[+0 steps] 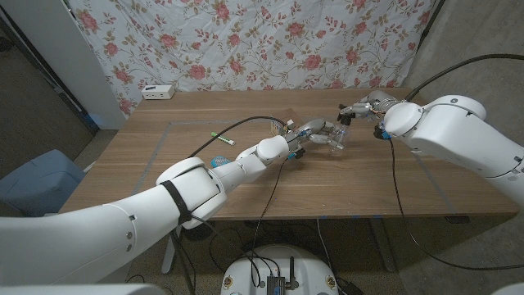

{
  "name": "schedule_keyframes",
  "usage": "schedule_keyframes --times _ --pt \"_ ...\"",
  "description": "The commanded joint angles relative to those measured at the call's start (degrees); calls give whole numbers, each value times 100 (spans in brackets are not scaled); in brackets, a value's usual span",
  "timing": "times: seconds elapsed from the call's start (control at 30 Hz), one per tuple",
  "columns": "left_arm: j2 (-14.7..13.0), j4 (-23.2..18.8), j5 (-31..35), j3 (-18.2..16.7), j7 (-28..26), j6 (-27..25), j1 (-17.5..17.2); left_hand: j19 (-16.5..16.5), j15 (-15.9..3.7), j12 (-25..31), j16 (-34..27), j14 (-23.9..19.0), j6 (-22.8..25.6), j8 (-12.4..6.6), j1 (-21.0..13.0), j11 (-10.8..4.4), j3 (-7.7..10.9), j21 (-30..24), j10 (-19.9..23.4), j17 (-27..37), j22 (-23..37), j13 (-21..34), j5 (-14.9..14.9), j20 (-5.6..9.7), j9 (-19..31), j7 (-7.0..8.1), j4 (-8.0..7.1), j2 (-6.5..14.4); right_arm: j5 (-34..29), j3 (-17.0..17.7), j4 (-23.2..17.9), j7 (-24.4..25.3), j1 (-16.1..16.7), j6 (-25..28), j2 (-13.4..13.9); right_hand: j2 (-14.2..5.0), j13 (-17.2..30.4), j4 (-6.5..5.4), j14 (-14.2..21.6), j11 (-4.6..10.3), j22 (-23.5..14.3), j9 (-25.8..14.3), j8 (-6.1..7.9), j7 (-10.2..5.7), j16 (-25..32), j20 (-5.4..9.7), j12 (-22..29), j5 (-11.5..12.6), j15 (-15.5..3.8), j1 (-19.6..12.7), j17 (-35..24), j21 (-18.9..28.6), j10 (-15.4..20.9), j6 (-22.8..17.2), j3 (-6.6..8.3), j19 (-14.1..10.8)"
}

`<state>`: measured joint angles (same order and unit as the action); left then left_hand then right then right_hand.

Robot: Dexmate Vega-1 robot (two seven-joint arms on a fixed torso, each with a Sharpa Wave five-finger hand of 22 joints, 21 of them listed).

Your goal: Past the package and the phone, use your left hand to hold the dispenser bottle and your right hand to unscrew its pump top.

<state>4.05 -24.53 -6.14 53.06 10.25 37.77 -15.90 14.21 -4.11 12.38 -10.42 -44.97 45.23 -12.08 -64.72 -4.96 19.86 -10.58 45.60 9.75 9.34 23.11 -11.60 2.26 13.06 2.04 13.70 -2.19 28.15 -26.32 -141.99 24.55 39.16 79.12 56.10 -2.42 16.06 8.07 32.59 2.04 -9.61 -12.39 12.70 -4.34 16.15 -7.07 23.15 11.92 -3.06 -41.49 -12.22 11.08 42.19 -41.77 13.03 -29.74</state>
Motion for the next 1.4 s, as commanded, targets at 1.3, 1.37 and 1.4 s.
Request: schedule_keyframes --times 1.3,1.37,1.4 --pt "71 125 -66 36 -18 -165 75 92 -463 43 -26 -144 451 -47 545 -241 553 -12 322 3 20 45 -38 188 11 152 -481 763 -706 -428 182 756 3 3 -390 -72 64 193 1170 816 -16 -3 556 -418 425 213 840 199 -943 -1183 -219 34 1755 -1707 191 -464" --pt "71 125 -67 33 -26 -166 72 91 -461 43 -29 -149 457 -50 546 -235 554 -12 321 3 20 46 -38 188 11 151 -480 764 -765 -393 187 780 53 -23 -425 -74 65 190 1181 825 -16 -3 563 -418 428 214 846 200 -947 -1194 -222 32 1769 -1726 193 -464" --pt "72 126 -68 31 -29 -167 70 91 -462 43 -30 -151 459 -50 546 -236 555 -11 323 4 20 45 -38 191 11 152 -479 764 -790 -370 190 796 79 -18 -455 -85 64 193 1202 826 -16 -3 571 -421 432 218 855 205 -966 -1226 -223 30 1796 -1744 207 -463"
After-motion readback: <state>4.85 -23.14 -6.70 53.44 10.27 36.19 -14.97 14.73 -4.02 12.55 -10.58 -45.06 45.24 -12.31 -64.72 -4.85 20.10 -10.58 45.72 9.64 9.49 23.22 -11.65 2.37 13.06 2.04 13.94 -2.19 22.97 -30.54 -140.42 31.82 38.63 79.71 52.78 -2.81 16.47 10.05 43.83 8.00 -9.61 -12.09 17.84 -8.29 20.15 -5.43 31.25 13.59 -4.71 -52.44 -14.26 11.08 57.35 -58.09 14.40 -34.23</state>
